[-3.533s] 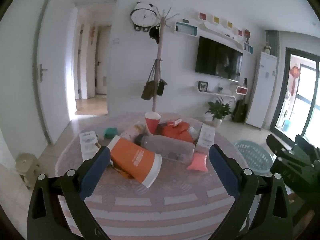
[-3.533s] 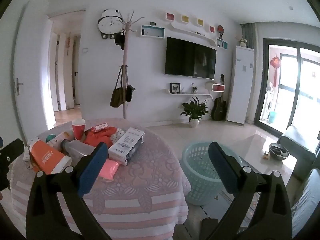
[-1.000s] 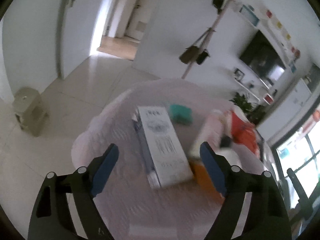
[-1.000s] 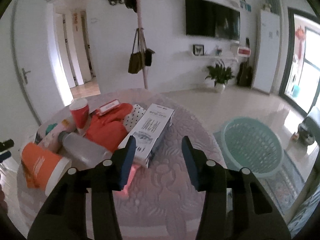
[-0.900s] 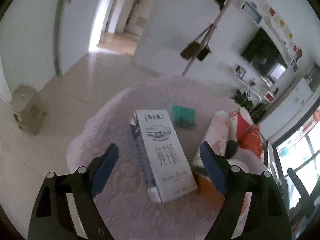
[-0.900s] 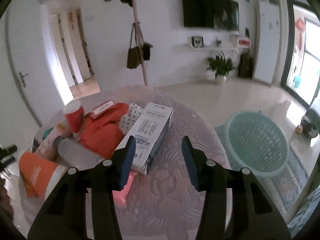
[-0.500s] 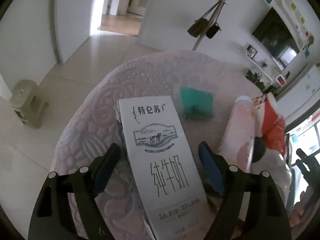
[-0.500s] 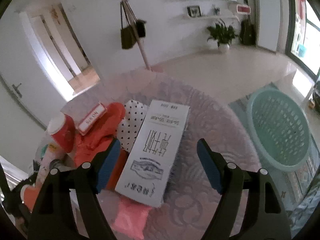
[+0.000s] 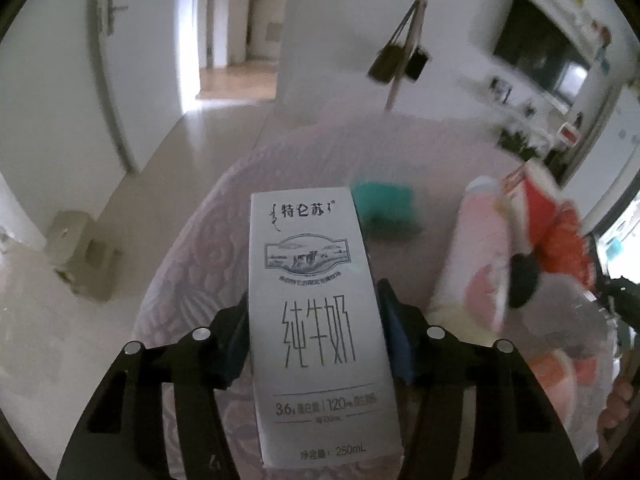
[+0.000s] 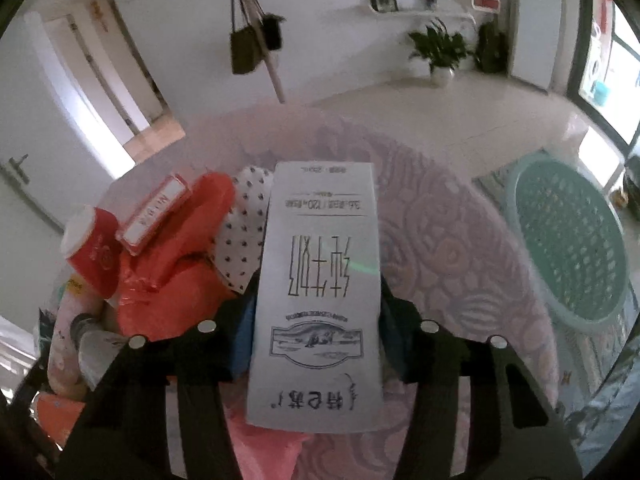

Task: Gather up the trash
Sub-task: 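Grasp the white milk carton with the left and right grippers together, then carry the milk carton to the teal basket and release it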

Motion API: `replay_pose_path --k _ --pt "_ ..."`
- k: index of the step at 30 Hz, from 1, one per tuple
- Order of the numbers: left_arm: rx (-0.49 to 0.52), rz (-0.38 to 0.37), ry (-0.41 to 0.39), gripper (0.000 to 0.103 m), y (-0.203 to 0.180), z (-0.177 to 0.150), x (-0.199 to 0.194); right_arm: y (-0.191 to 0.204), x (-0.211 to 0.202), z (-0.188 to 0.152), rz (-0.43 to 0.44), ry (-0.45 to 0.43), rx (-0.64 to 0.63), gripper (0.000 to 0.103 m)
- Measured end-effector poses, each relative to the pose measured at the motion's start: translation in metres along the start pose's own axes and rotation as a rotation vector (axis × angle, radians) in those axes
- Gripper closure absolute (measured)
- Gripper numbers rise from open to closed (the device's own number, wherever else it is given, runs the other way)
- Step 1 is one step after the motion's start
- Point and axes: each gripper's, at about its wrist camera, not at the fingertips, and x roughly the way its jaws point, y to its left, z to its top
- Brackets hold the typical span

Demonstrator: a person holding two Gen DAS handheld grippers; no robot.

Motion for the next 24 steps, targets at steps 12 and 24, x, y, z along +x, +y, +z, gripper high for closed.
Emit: replay_pose_path --k 12,24 --pt "0.063 -0.084 -0.26 0.048 -0.042 0.025 -0.092 -0.02 -0.07 0.01 0.08 -0.181 -0.003 0.053" --pt "0.207 -0.282 -0.35 0.048 -0.168 0.025 -0.133 -0.09 -0.143 0.015 -0.005 -0.384 0.042 0.053"
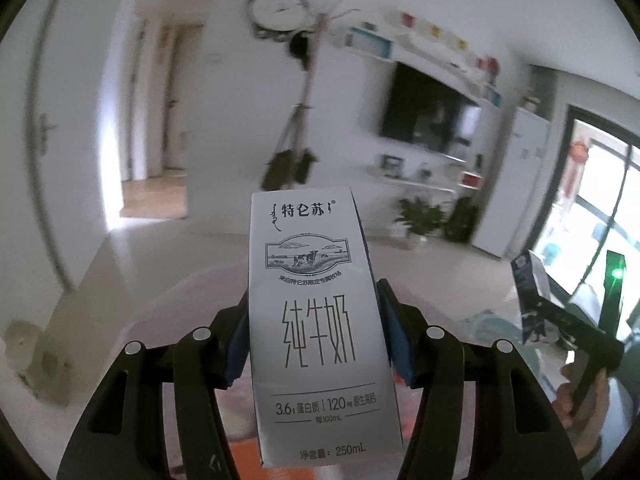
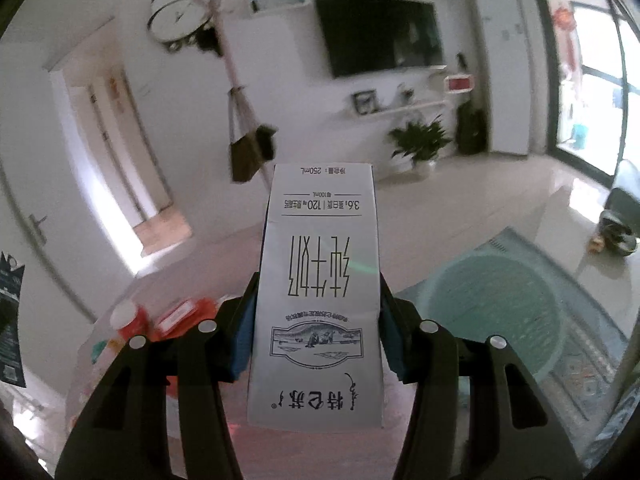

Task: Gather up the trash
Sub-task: 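Carry the milk carton to the teal basket and release it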

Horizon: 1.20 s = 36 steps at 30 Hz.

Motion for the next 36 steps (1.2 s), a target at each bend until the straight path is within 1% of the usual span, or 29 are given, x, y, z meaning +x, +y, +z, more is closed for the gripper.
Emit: replay_pose_path --k 3,6,7,9,10,11,14,15,18,21,23,25,27,28,29,31,34,36 --pt "0.041 -0.057 0.01 0.048 -0.048 0.003 0.02 -0.035 -0.005 0.005 -0.05 -0.033 0.031 0.053" --pt "0.062 -0.129 0.041 0.048 -0.095 0.002 0.05 -0.071 0.002 0.005 -0.086 -0.022 0.087 0.053" --pt "0.064 -0.161 0.065 0.048 -0.114 0.0 0.063 -0.085 0.007 0.004 -0.099 -0.011 0.109 0.053" --pt "0.064 -0.198 0.108 0.048 -0.148 -0.003 0.087 -0.111 0.019 -0.001 -0.121 0.017 0.16 0.053" --pt "0.065 -0.202 0.117 0.048 -0.158 -0.005 0.096 -0.125 0.026 -0.004 -0.134 0.034 0.188 0.053" --pt "0.074 -0.221 0.134 0.048 -0.175 -0.009 0.108 -0.14 0.034 -0.008 -0.145 0.053 0.215 0.053" --pt "0.086 -0.306 0.202 0.048 -0.213 -0.022 0.143 -0.172 0.061 -0.022 -0.168 0.115 0.285 0.053" --pt "0.098 -0.326 0.241 0.048 -0.23 -0.03 0.161 -0.178 0.069 -0.029 -0.177 0.134 0.302 0.053" --pt "0.128 -0.357 0.333 0.048 -0.262 -0.05 0.203 -0.199 0.094 -0.046 -0.202 0.198 0.348 0.053" --pt "0.118 -0.386 0.428 0.048 -0.279 -0.069 0.24 -0.214 0.116 -0.061 -0.235 0.247 0.376 0.053" --pt "0.103 -0.398 0.498 0.048 -0.292 -0.078 0.269 -0.219 0.124 -0.066 -0.256 0.263 0.376 0.053" --pt "0.08 -0.414 0.551 0.048 -0.296 -0.089 0.288 -0.226 0.132 -0.069 -0.271 0.277 0.386 0.053" --pt "0.067 -0.427 0.587 0.047 -0.301 -0.095 0.303 -0.233 0.132 -0.074 -0.293 0.283 0.394 0.053" --pt "0.068 -0.43 0.594 0.046 -0.294 -0.1 0.303 -0.235 0.131 -0.075 -0.3 0.282 0.395 0.052" --pt "0.07 -0.427 0.593 0.041 -0.296 -0.102 0.306 -0.237 0.132 -0.074 -0.306 0.282 0.396 0.051" --pt "0.081 -0.432 0.576 0.034 -0.298 -0.106 0.303 -0.241 0.128 -0.075 -0.31 0.278 0.404 0.042" --pt "0.116 -0.447 0.549 0.033 -0.306 -0.109 0.298 -0.247 0.117 -0.075 -0.314 0.258 0.427 0.039" --pt "0.104 -0.47 0.55 0.033 -0.304 -0.108 0.291 -0.251 0.107 -0.076 -0.319 0.246 0.436 0.039"
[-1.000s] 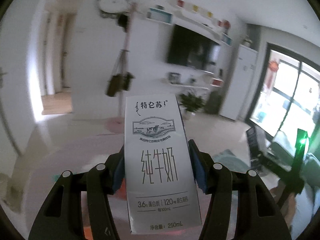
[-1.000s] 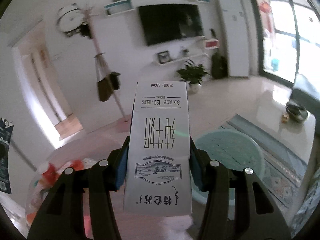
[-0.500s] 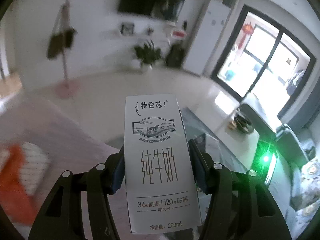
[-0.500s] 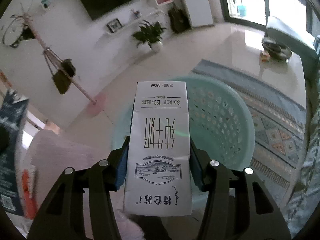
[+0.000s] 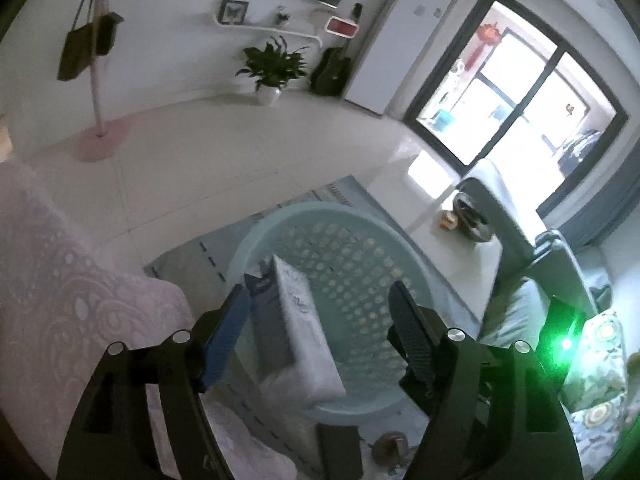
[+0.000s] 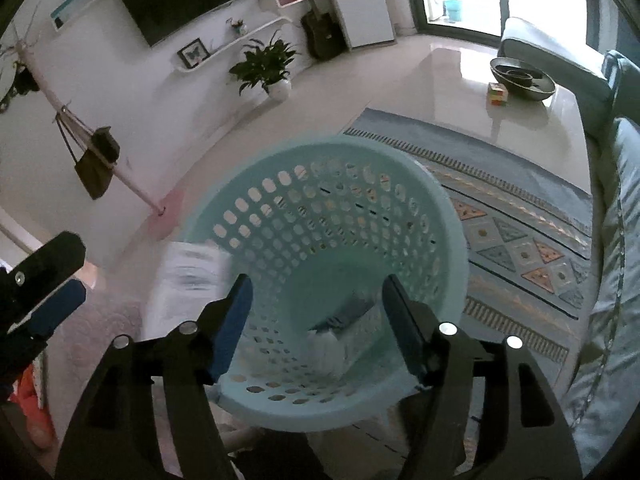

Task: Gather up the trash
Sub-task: 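Carry the milk carton to the teal basket and release it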

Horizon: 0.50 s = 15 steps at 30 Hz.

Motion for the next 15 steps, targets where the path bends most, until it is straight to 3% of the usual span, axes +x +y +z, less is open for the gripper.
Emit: replay_pose_path --k 8,15 --pt "-0.029 -0.008 -0.083 0.033 0.005 -0.014 -0.054 0.018 -0.041 -0.014 0.04 -0.049 -0.069 0.039" --pt "-0.034 0.021 -0.238 0.033 0.015 -0.049 -0.156 0.077 -0.11 -0.043 0.152 -0.145 -0.215 0.039"
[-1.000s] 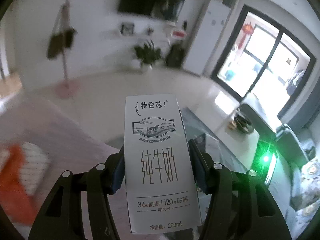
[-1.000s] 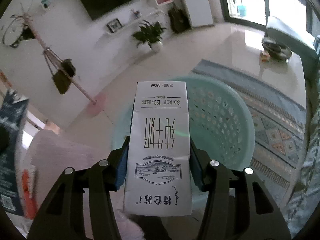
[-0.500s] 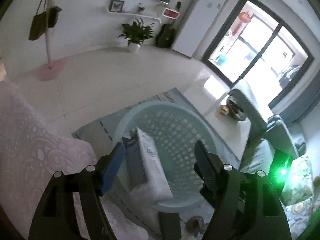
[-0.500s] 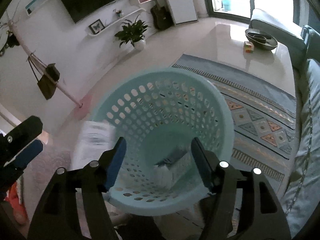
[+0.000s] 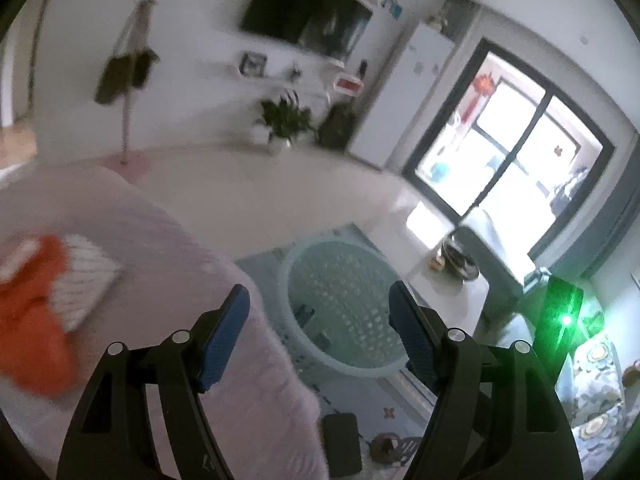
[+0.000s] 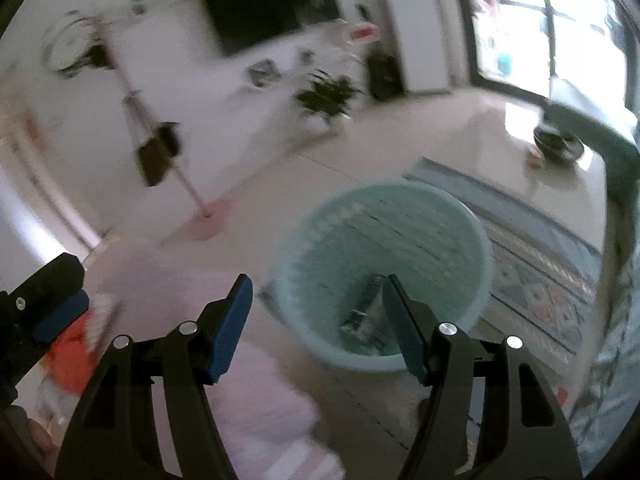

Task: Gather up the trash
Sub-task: 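Carry the milk carton to the teal basket and release it, then grasp the orange paper cup with left gripper while right gripper grasps clear bottle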

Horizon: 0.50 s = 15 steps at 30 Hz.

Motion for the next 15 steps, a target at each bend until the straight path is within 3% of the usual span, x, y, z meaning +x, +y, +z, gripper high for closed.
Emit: replay_pose_path --k 9,15 --pt "-0.042 0.118 -0.156 0.033 0.037 -0.035 -0.128 0.121 -0.069 -0.039 0.237 -0.096 -0.285 0.039" --pt "-0.148 0.28 -0.201 0.033 0.103 -0.066 -0.203 0.181 -0.076 -0.073 0.355 -0.051 -0.424 0.039"
